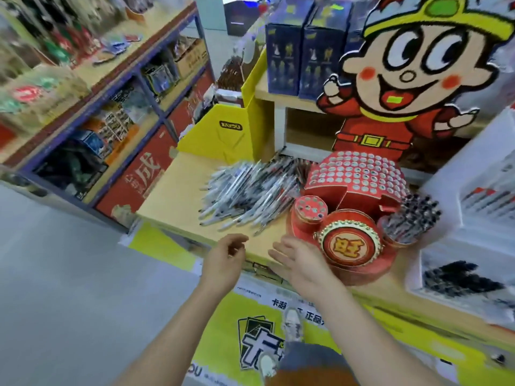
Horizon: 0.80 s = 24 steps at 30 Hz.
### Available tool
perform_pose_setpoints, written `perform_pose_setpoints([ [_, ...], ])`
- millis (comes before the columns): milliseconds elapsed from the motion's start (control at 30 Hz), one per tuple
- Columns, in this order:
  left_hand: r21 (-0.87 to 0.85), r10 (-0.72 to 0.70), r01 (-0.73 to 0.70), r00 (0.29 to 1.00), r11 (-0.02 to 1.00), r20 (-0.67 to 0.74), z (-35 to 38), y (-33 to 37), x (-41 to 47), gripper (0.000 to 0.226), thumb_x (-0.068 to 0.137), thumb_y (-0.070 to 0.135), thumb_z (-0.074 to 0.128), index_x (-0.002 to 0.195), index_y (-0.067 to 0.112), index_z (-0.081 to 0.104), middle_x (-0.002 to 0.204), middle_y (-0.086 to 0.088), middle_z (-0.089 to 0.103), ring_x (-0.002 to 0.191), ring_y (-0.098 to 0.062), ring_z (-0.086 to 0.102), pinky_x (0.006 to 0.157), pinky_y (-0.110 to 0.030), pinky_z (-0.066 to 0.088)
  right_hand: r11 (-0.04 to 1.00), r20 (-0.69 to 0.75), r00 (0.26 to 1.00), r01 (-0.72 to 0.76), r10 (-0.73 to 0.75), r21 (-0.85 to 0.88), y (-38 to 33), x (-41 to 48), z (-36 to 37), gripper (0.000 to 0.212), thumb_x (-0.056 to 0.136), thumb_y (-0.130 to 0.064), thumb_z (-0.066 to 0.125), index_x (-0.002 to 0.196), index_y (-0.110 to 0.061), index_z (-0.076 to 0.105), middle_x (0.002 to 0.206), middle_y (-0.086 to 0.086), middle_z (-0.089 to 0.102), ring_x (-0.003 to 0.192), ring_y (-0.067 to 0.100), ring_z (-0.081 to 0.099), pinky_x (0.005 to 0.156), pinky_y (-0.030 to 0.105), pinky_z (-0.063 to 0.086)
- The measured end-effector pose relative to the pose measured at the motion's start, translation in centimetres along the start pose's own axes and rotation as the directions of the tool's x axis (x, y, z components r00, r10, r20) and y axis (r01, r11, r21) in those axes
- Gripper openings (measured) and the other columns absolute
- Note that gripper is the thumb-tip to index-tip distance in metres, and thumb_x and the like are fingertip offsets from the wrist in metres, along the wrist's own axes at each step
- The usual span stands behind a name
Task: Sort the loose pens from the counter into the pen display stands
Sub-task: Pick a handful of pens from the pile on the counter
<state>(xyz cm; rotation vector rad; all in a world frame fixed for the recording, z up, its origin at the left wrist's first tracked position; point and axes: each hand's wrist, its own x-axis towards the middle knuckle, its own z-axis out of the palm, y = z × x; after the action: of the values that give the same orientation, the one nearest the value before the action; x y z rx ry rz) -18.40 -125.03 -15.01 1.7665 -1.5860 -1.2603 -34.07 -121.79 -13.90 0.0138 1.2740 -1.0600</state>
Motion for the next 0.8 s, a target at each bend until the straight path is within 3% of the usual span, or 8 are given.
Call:
perform_pose_setpoints([
  [133,0.296,-0.015,0.001,0.999,0.955,0.045,-0.4,-2.4,5.8,0.05,0.086,0.019,0.067,0.133,0.02,0.05,0.131,-0.001,0.051,0.11,-0.024,0.055,0.083,-0.03,0.046,0.995,-0.094,0.991,-0.09,0.095,0.05,0.3,5.3,2.9,0.015,0.095,-0.011,0.055,0.109,-0.005,0.055,0.121,0.017,0.052,0.111,0.029,0.054,0.092,0.047,0.049],
  [200,0.463,-0.02,0.003,0.999,0.887,0.031,-1.0,-3.9,9.0,0.08,0.077,0.033,0.077,0.144,0.016,0.035,0.144,-0.007,0.039,0.128,-0.031,0.041,0.102,-0.039,0.039,0.989,-0.117,0.983,-0.141,0.145,0.045,0.3,7.8,4.1,0.002,0.093,-0.008,0.056,0.092,-0.006,0.056,0.098,0.015,0.052,0.092,0.025,0.055,0.091,0.047,0.048],
  [267,0.587,-0.02,0.005,1.0,0.809,0.019,-1.8,-5.3,11.7,0.107,0.069,0.044,0.082,0.149,0.013,0.018,0.153,-0.012,0.023,0.139,-0.035,0.023,0.111,-0.044,0.025,0.981,-0.13,0.974,-0.175,0.184,0.079,0.4,9.8,5.3,0.007,0.091,-0.007,0.055,0.084,-0.008,0.055,0.085,0.011,0.05,0.073,0.021,0.052,0.076,0.041,0.05],
  [333,0.623,-0.008,-0.007,1.0,0.782,0.022,-2.7,-6.3,14.2,0.12,0.065,0.048,0.083,0.151,0.011,0.007,0.156,-0.016,0.015,0.144,-0.033,0.013,0.113,-0.044,0.017,0.975,-0.135,0.972,-0.175,0.193,0.135,0.5,11.4,6.5,0.008,0.093,-0.009,0.055,0.098,-0.005,0.058,0.102,0.015,0.058,0.086,0.024,0.058,0.076,0.04,0.048],
  [433,0.587,-0.021,-0.024,0.997,0.809,0.07,-3.3,-6.4,16.6,0.126,0.066,0.046,0.084,0.151,0.005,0.001,0.156,-0.017,0.016,0.143,-0.03,0.016,0.111,-0.043,0.015,0.955,-0.147,0.967,-0.17,0.209,0.242,0.6,12.9,8.3,0.026,0.097,-0.011,0.052,0.121,-0.001,0.053,0.13,0.019,0.054,0.122,0.03,0.052,0.094,0.041,0.043],
  [567,0.611,0.12,-0.154,0.988,0.776,0.097,-3.6,-7.2,18.5,0.125,0.057,0.037,0.087,0.15,0.003,0.011,0.138,-0.023,0.041,0.123,-0.039,0.04,0.095,-0.044,0.031,0.941,-0.178,0.957,-0.172,0.23,0.29,0.9,14.6,10.2,0.01,0.097,-0.009,0.05,0.089,-0.007,0.055,0.129,0.021,0.057,0.122,0.031,0.054,0.106,0.044,0.039],
  [667,0.54,0.163,-0.209,0.978,0.816,0.133,-3.8,-7.7,18.8,0.116,0.063,0.034,0.083,0.152,0.009,0.012,0.13,-0.022,0.044,0.113,-0.04,0.045,0.089,-0.043,0.036,0.946,-0.304,0.934,-0.088,0.188,0.312,1.4,15.7,11.7,0.009,0.095,-0.006,0.056,0.103,-0.009,0.054,0.109,0.013,0.059,0.117,0.035,0.058,0.092,0.044,0.049],
  [800,0.494,0.203,-0.283,0.957,0.822,0.209,-4.4,-8.2,19.0,0.099,0.073,0.035,0.078,0.15,0.024,0.016,0.115,-0.014,0.049,0.1,-0.036,0.05,0.076,-0.037,0.042,0.955,-0.444,0.887,0.012,0.127,0.296,1.9,16.4,12.7,0.049,0.088,-0.009,0.067,0.132,-0.016,0.046,0.117,0.013,0.061,0.093,0.029,0.065,0.059,0.034,0.056],
])
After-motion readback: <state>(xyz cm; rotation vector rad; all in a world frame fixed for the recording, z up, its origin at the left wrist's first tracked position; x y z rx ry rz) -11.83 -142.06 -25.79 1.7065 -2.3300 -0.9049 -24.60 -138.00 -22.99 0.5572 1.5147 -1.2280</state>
